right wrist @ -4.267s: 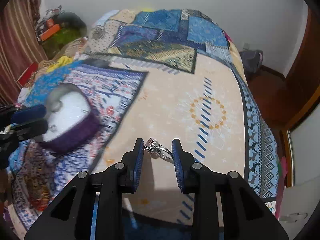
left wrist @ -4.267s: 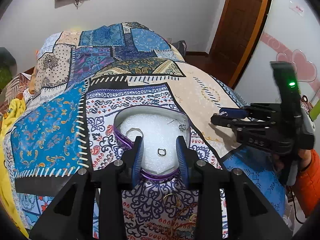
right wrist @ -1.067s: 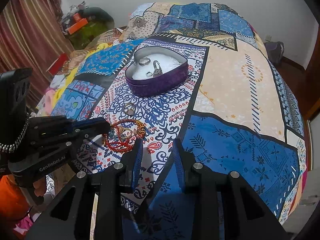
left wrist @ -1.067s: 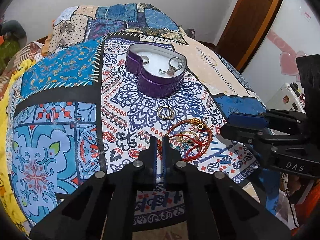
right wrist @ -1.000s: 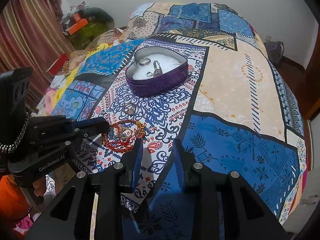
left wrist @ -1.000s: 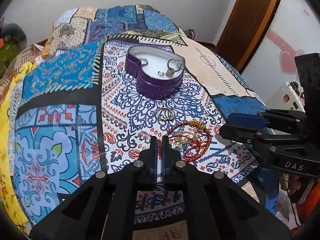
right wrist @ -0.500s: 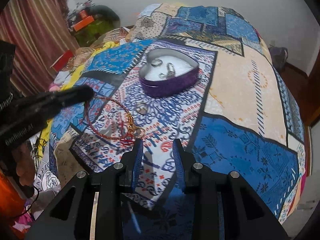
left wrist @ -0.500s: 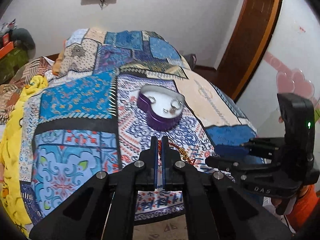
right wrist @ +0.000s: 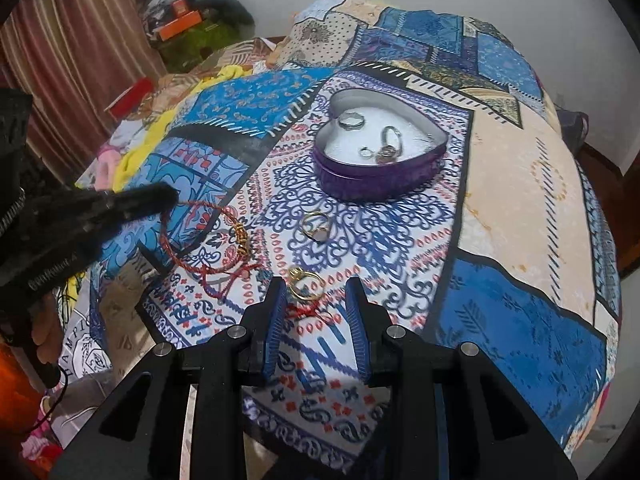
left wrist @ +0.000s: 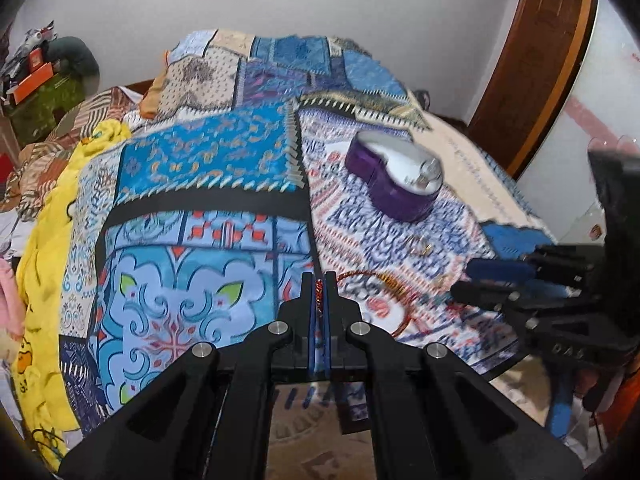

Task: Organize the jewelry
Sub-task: 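Grasp the red beaded bracelet with the left gripper while the right gripper grasps a gold ring, then carry the bracelet and gold ring over the tin with both grippers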

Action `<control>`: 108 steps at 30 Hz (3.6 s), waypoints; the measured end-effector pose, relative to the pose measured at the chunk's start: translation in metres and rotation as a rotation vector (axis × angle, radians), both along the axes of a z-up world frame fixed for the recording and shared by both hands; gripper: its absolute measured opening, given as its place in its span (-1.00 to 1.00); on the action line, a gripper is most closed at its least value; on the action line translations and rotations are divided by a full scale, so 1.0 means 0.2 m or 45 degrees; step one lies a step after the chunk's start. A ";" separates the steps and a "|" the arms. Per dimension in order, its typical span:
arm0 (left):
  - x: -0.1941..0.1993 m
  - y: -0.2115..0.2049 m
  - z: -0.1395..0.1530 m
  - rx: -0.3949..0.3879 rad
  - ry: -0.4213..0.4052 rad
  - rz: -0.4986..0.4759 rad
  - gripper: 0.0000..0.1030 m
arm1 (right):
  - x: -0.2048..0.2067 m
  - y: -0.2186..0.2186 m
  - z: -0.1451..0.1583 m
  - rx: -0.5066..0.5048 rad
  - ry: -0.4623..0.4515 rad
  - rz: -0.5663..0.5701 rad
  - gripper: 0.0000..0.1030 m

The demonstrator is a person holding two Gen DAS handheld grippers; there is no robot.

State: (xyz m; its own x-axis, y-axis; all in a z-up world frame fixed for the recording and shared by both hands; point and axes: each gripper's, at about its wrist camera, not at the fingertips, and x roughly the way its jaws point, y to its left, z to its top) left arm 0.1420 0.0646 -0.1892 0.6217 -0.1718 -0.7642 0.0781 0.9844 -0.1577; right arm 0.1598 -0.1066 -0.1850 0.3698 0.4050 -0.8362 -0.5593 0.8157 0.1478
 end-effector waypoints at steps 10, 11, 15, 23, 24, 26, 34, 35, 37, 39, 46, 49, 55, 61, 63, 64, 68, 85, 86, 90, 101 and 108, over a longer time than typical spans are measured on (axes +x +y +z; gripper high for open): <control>0.00 -0.03 -0.06 0.047 0.042 -0.045 -0.94 | 0.02 0.04 -0.03 -0.042 -0.047 0.005 -0.47; 0.01 -0.04 -0.07 0.056 0.057 -0.046 -0.94 | 0.02 0.04 -0.03 -0.047 -0.050 0.008 -0.47; 0.01 -0.03 -0.09 0.039 0.094 -0.046 -0.90 | 0.02 0.04 -0.03 -0.053 -0.059 0.014 -0.47; -0.01 0.01 -0.08 -0.007 0.088 -0.012 -0.43 | 0.02 -0.01 -0.01 -0.079 -0.094 -0.013 -0.47; -0.01 0.00 -0.08 -0.008 0.088 -0.009 -0.41 | 0.02 -0.01 -0.01 -0.076 -0.093 -0.010 -0.47; -0.01 0.00 -0.09 -0.009 0.098 -0.006 -0.41 | 0.02 -0.01 -0.02 -0.074 -0.092 -0.008 -0.47; -0.01 -0.02 -0.14 -0.045 0.137 0.007 -0.41 | 0.00 0.02 -0.03 -0.082 -0.113 0.037 -0.59; 0.00 -0.02 -0.14 -0.048 0.139 0.010 -0.41 | 0.00 0.02 -0.03 -0.078 -0.111 0.041 -0.64; 0.00 -0.02 -0.15 -0.056 0.140 0.021 -0.41 | 0.00 0.03 -0.03 -0.081 -0.116 0.044 -0.64; 0.00 -0.01 -0.16 -0.066 0.137 0.034 -0.41 | 0.00 0.03 -0.03 -0.076 -0.117 0.043 -0.64; 0.00 -0.02 -0.16 -0.072 0.125 0.050 -0.41 | -0.01 0.00 0.01 -0.040 -0.141 0.011 -0.64; 0.00 -0.02 -0.17 -0.059 0.122 0.051 -0.56 | -0.02 -0.01 0.06 -0.018 -0.169 -0.004 -0.64; 0.01 0.00 -0.17 -0.036 0.114 0.063 -0.87 | -0.02 -0.05 0.13 0.018 -0.208 -0.043 -0.64; 0.03 0.04 -0.16 -0.092 0.134 0.069 -0.87 | -0.03 -0.10 0.17 0.025 -0.233 -0.079 -0.64; 0.02 0.03 -0.13 -0.085 0.121 0.071 -0.87 | -0.03 -0.10 0.18 0.021 -0.247 -0.090 -0.64; 0.02 0.03 -0.12 -0.083 0.112 0.069 -0.87 | -0.03 -0.11 0.19 0.023 -0.252 -0.095 -0.64; 0.01 -0.01 -0.03 -0.045 0.047 0.057 -0.87 | -0.03 -0.14 0.21 0.040 -0.266 -0.110 -0.64; 0.10 -0.12 0.33 -0.016 -0.200 -0.017 -0.87 | 0.01 -0.16 0.34 0.098 -0.350 -0.132 -0.64; 0.11 -0.13 0.35 -0.016 -0.212 -0.024 -0.87 | 0.02 -0.16 0.34 0.103 -0.352 -0.132 -0.64; 0.16 -0.15 0.38 -0.017 -0.237 -0.042 -0.87 | 0.05 -0.16 0.35 0.109 -0.360 -0.134 -0.64; 0.29 -0.21 0.44 -0.035 -0.294 -0.099 -0.87 | 0.17 -0.17 0.35 0.130 -0.364 -0.162 -0.64; 0.39 -0.25 0.38 -0.036 -0.266 -0.138 -0.87 | 0.24 -0.17 0.33 0.130 -0.358 -0.173 -0.64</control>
State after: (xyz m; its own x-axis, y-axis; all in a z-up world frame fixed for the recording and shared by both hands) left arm 0.2197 0.0147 -0.1134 0.7428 -0.2656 -0.6146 0.2167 0.9639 -0.1546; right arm 0.2078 -0.1400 -0.1198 0.6367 0.4127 -0.6514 -0.4770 0.8745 0.0878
